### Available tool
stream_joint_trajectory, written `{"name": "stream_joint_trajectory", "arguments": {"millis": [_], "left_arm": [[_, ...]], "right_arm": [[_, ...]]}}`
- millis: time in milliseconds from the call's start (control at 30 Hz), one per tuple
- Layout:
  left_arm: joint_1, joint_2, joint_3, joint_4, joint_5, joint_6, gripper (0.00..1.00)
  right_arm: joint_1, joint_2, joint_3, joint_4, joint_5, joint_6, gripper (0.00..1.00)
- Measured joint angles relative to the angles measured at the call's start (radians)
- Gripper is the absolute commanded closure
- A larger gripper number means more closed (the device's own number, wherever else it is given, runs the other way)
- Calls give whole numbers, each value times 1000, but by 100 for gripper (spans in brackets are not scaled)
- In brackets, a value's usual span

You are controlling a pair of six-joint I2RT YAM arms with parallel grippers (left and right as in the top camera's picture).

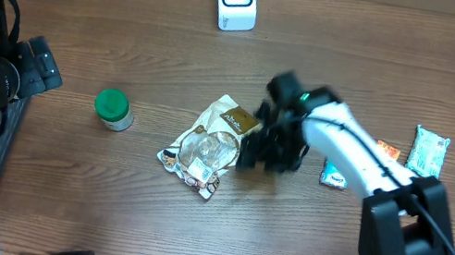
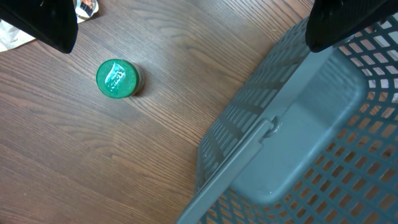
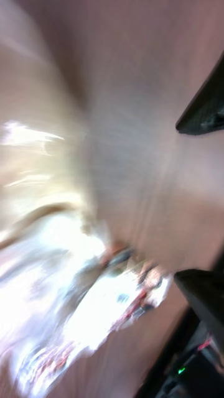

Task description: Scan the item barcode

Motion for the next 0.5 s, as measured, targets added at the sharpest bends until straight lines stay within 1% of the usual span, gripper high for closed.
{"name": "stream_joint_trajectory", "arguments": {"millis": [33, 100, 200, 267, 400, 467, 500], "left_arm": [[0, 0, 0, 0, 0, 0, 0], [0, 0, 0, 0, 0, 0, 0], [0, 0, 0, 0, 0, 0, 0], [0, 0, 0, 0, 0, 0, 0], [0, 0, 0, 0, 0, 0, 0], [0, 0, 0, 0, 0, 0, 0], [0, 0, 0, 0, 0, 0, 1]], "right_arm": [[-27, 0, 40, 30, 9, -60, 11], [-69, 0, 67, 107, 27, -135, 11], [-120, 5, 69, 252, 41, -205, 10], [-136, 27, 71, 302, 32, -235, 10], [-148, 160, 76, 352, -16, -290, 10], [-154, 216, 79, 372, -65, -312, 10], [-165, 216, 82, 392, -97, -321, 11]]}}
